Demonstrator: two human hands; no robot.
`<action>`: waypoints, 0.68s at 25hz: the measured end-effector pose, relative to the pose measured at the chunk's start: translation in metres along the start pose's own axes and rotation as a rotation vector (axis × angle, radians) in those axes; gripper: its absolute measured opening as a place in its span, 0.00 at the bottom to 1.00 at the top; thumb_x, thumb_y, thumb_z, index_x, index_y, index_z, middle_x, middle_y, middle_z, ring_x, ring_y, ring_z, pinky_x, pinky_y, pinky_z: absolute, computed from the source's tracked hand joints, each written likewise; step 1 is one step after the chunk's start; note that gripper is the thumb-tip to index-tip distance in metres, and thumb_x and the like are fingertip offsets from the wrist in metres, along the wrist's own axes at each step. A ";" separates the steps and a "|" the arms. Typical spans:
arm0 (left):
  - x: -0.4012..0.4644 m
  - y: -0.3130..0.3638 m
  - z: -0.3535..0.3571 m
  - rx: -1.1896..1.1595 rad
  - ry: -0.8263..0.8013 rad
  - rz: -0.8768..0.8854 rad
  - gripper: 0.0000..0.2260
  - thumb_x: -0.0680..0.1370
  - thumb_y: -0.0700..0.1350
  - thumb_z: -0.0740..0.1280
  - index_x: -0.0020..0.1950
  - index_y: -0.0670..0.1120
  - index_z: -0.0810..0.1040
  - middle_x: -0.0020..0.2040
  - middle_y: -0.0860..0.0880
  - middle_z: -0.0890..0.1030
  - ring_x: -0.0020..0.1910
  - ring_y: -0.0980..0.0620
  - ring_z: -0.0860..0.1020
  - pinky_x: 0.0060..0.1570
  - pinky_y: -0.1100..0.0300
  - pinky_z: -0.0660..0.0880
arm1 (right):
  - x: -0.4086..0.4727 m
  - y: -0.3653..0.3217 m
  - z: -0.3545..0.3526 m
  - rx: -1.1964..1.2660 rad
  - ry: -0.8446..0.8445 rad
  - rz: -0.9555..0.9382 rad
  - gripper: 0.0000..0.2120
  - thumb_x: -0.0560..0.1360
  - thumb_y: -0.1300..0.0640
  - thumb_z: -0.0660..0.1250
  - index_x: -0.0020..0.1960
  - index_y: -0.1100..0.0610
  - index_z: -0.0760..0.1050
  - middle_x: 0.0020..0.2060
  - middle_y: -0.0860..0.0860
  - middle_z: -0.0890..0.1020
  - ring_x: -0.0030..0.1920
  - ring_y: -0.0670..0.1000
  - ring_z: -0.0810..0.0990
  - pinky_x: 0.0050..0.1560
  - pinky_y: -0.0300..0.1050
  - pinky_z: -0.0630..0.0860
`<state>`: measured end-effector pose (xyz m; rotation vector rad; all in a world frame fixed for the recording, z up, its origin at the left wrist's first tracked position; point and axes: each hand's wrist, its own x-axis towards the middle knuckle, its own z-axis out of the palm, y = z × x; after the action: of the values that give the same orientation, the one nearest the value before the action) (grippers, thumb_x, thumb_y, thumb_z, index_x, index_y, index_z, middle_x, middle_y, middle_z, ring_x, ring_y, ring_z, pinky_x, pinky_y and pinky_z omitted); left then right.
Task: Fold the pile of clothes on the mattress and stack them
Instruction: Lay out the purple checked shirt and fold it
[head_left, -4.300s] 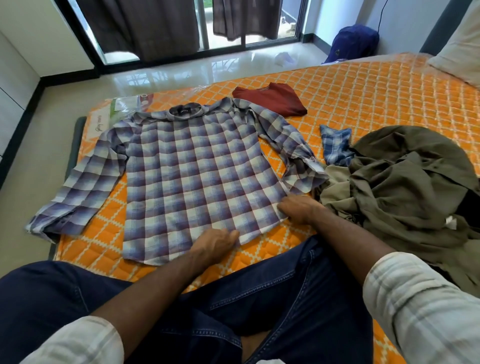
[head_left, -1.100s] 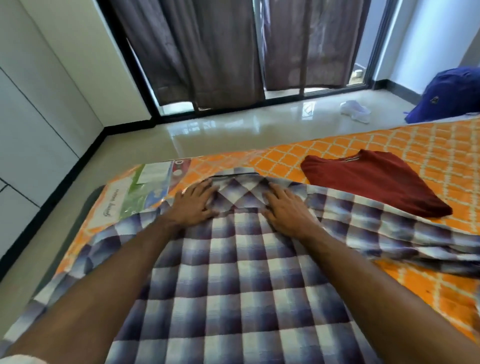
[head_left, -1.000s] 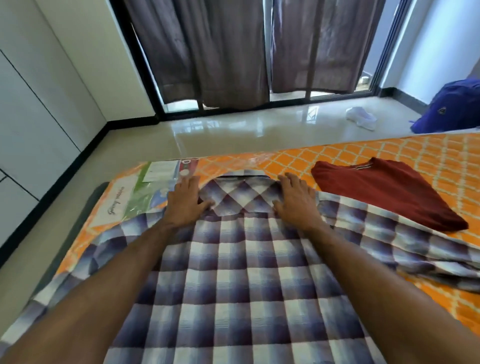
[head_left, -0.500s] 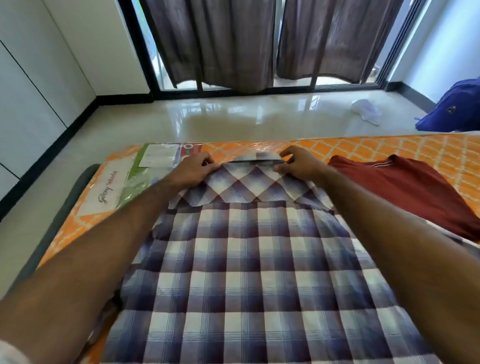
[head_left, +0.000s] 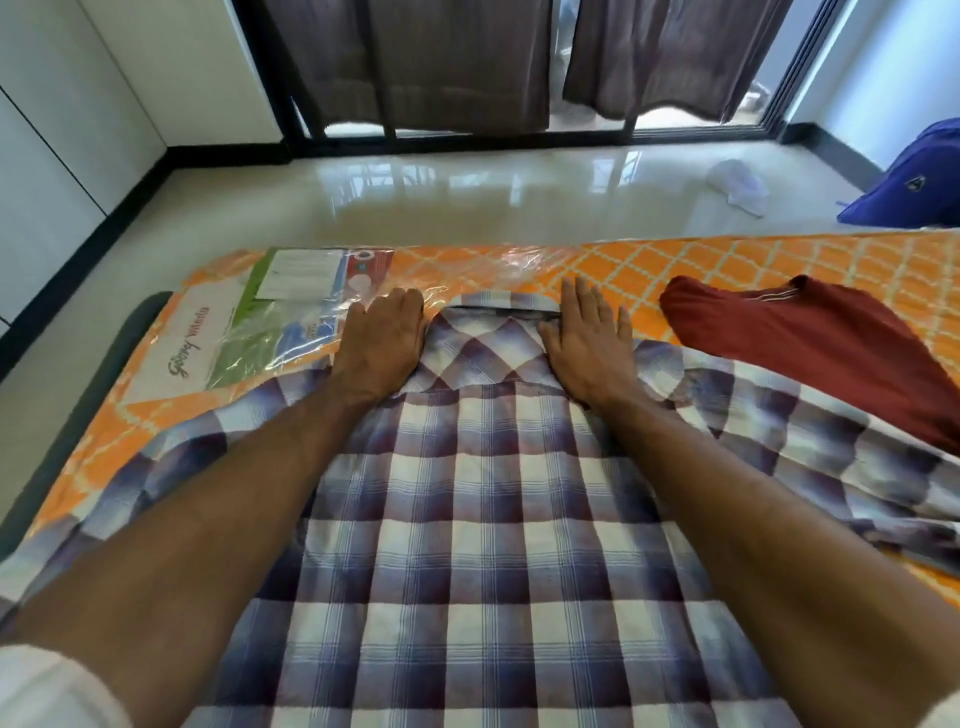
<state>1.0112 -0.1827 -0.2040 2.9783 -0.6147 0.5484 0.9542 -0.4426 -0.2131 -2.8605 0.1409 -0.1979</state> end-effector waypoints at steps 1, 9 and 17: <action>-0.001 0.007 -0.010 -0.006 0.016 -0.010 0.12 0.80 0.44 0.62 0.63 0.44 0.72 0.57 0.43 0.76 0.52 0.41 0.76 0.52 0.45 0.72 | -0.010 -0.009 -0.008 -0.019 0.044 -0.055 0.31 0.85 0.41 0.47 0.83 0.53 0.46 0.83 0.51 0.48 0.82 0.53 0.45 0.80 0.59 0.40; -0.061 0.045 0.000 -0.138 -0.304 0.205 0.34 0.81 0.66 0.39 0.83 0.51 0.45 0.83 0.51 0.44 0.81 0.54 0.41 0.79 0.45 0.39 | -0.063 -0.032 0.017 -0.121 -0.134 -0.220 0.37 0.79 0.29 0.41 0.83 0.45 0.45 0.82 0.47 0.46 0.82 0.52 0.43 0.79 0.63 0.41; -0.049 0.060 -0.031 0.040 -0.545 0.193 0.42 0.75 0.73 0.34 0.82 0.49 0.37 0.82 0.47 0.37 0.81 0.50 0.38 0.78 0.40 0.40 | -0.183 0.097 -0.054 -0.249 -0.131 -0.005 0.39 0.79 0.30 0.36 0.83 0.50 0.49 0.82 0.50 0.50 0.82 0.54 0.46 0.79 0.63 0.39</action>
<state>0.9350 -0.2153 -0.1934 3.1227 -0.9369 -0.2707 0.7579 -0.5288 -0.2103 -3.1096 0.1413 0.0084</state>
